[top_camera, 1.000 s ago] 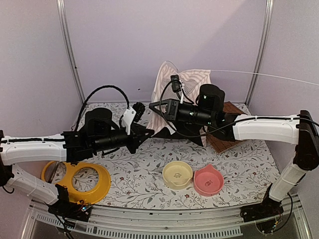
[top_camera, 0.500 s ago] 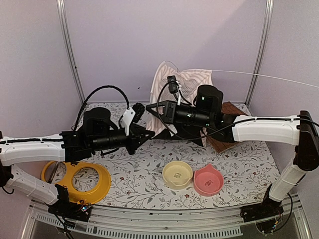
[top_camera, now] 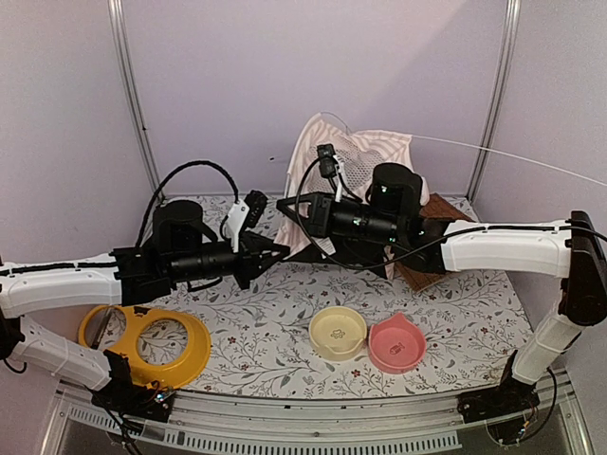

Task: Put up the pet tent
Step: Insert the tent pole into the pole socket of the pet tent.

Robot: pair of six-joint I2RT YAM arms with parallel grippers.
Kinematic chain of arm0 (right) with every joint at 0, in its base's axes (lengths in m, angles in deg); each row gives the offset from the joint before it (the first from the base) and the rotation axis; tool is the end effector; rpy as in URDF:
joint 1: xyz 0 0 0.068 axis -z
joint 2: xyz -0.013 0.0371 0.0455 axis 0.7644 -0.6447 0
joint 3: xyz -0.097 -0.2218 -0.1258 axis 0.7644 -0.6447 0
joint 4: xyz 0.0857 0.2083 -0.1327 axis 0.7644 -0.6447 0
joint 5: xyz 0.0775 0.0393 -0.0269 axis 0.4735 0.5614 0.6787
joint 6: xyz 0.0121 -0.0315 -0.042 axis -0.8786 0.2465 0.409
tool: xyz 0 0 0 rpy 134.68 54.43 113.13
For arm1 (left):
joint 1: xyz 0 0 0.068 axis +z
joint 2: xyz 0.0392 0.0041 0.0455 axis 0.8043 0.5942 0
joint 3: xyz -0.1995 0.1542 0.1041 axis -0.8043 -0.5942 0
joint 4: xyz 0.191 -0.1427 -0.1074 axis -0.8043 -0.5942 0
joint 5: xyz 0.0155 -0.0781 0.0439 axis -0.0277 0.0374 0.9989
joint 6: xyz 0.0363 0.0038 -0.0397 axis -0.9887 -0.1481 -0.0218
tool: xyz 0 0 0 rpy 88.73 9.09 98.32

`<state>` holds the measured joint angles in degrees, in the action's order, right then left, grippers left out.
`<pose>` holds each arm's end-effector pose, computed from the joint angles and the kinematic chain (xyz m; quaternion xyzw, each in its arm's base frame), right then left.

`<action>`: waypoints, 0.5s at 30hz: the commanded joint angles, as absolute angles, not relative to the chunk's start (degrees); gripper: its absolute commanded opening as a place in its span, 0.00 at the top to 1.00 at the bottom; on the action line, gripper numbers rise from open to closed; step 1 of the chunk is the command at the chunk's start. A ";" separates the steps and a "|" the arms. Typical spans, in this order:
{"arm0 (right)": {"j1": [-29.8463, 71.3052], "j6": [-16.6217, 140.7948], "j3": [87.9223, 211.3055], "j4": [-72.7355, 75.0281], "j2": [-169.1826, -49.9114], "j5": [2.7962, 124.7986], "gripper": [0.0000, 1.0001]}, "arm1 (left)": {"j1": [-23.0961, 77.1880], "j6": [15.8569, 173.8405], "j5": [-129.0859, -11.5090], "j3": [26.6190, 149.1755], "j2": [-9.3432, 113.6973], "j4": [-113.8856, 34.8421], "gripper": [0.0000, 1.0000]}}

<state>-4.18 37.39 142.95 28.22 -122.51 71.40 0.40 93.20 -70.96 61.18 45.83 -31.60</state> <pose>0.2241 0.3246 0.3301 -0.2282 0.6604 0.5497 0.4578 0.1638 -0.2275 0.2912 0.3332 0.7107 -0.3746 0.4936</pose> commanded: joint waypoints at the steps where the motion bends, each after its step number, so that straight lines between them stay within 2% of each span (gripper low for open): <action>1: -3.15 42.31 144.14 27.88 -122.17 65.04 1.00 | 0.40 94.03 -77.70 60.04 44.50 -31.66 1.00; 10: -3.48 43.07 146.16 27.42 -122.98 64.80 1.00 | 0.48 93.54 -80.18 61.78 47.79 -32.19 1.00; 15: -3.41 43.25 145.69 26.98 -123.36 64.49 1.00 | 1.43 94.55 -77.53 61.06 46.55 -31.69 0.94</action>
